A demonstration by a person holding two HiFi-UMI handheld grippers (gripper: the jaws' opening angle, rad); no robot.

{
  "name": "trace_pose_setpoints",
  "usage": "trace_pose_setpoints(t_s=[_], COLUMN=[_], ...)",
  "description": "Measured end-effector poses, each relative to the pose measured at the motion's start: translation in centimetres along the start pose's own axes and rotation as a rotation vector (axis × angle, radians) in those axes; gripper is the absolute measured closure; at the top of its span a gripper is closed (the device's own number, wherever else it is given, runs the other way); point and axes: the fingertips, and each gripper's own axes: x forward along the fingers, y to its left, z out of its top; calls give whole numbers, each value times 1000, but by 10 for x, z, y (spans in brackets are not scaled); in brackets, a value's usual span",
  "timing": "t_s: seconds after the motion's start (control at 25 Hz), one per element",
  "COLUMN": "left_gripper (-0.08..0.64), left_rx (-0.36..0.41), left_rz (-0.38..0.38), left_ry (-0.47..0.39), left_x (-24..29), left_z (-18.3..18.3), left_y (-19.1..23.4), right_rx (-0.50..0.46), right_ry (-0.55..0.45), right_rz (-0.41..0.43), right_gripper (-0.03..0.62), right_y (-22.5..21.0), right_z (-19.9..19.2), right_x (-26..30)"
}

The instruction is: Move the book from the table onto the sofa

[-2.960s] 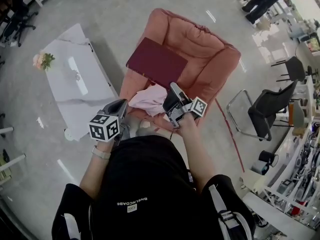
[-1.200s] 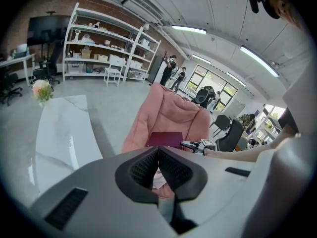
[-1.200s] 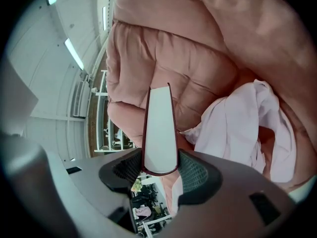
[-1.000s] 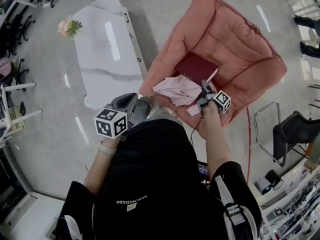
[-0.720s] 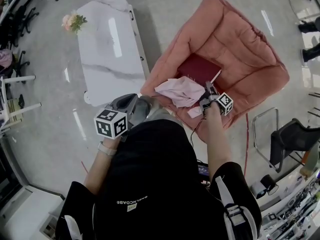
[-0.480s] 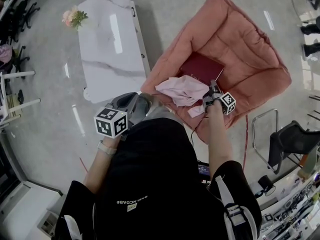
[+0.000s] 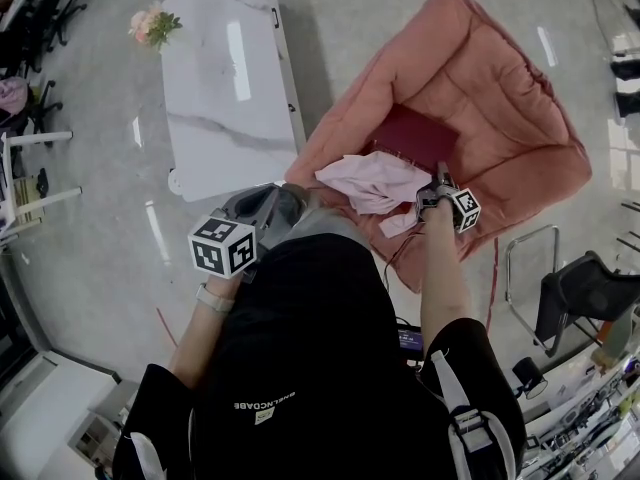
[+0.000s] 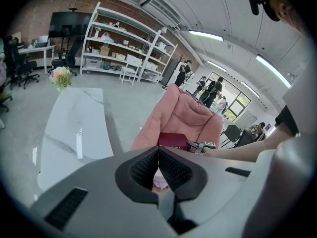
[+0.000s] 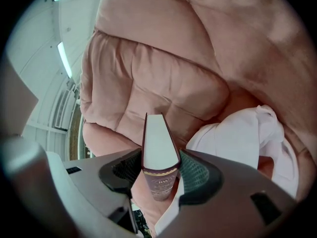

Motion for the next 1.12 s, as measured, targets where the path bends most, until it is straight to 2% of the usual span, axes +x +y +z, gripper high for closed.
trace_pose_setpoints(t_s=[0.44,0.88,1.12], left_gripper=[545,545,545], left_rx=[-22,-41,-35], left_rz=[21,35,15], left_ry=[-15,-29,-17], left_x=[-9,-24,-26], left_z=[-11,-26,-32], left_y=[8,6,-8], right_rx=[56,50,67], right_ry=[-25,-25,-30], right_rz=[-47,-115,-107], right_gripper=[344,320,319], right_y=[-27,-45,-43], right_z=[-5,-12,-15], right_x=[3,-15,-32])
